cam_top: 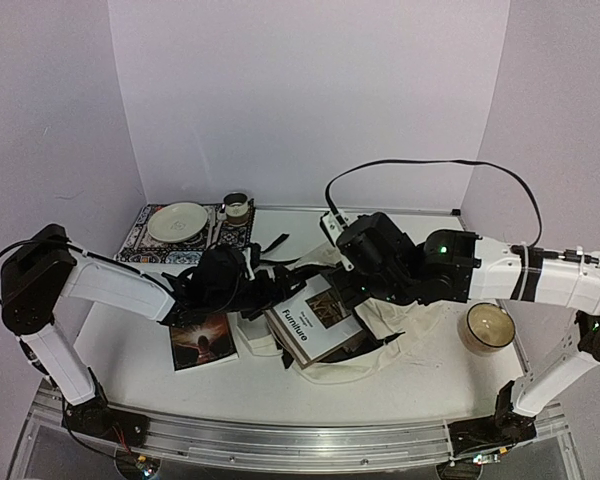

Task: Pack the student bag
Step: Adjust the student bag in the largest pocket of the bag.

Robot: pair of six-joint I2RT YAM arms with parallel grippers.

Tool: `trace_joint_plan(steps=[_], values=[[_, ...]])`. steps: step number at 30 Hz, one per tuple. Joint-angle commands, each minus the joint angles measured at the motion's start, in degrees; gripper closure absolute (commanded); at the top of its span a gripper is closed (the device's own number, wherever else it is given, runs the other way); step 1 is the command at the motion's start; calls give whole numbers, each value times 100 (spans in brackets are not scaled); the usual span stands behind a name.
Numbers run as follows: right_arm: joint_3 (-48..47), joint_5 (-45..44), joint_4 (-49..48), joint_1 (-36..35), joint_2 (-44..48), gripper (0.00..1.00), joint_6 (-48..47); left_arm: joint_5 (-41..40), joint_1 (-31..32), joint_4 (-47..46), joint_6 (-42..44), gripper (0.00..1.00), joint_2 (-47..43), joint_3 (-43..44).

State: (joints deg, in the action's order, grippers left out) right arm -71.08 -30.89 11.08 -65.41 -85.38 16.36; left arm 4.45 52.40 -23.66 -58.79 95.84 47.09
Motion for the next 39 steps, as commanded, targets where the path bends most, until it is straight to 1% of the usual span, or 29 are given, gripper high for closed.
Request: trace_joint_plan(steps=[1,2,3,7,8,11,13,14,19,23,28,31,35,39], values=[[31,-49,53,-17,159,94,42,84,-63,-107,-637,0,-397,-59],[38,42,53,-18,123,90,42,96,-63,-118,-721,0,-390,-47],[42,130,53,-16,96,80,42,128,-56,-145,-793,1,-364,-20],[84,470,53,-20,48,49,112,138,-9,-285,-943,1,-135,139],[97,558,53,-18,61,38,120,121,-2,-323,-962,1,-81,177],[137,806,71,-22,94,18,122,53,18,-437,-1024,1,91,308],[178,987,91,-24,74,7,140,41,27,-501,-1038,1,194,419],[201,1062,104,-29,41,3,149,32,25,-528,-1041,1,245,470],[144,1101,166,-260,-332,2,148,31,41,-640,-1113,1,459,621],[-40,730,280,-498,-744,2,146,-28,56,-715,-1151,1,497,651],[-265,468,355,-693,-1118,2,108,-92,69,-773,-1218,1,507,628],[-295,10,491,-701,-1283,2,158,-51,77,-819,-1238,1,503,631],[-225,-1211,690,-701,-1334,2,277,-24,88,-842,-1232,1,437,592],[-144,-1937,767,-664,-1412,2,176,-17,88,-846,-1247,1,314,492]])
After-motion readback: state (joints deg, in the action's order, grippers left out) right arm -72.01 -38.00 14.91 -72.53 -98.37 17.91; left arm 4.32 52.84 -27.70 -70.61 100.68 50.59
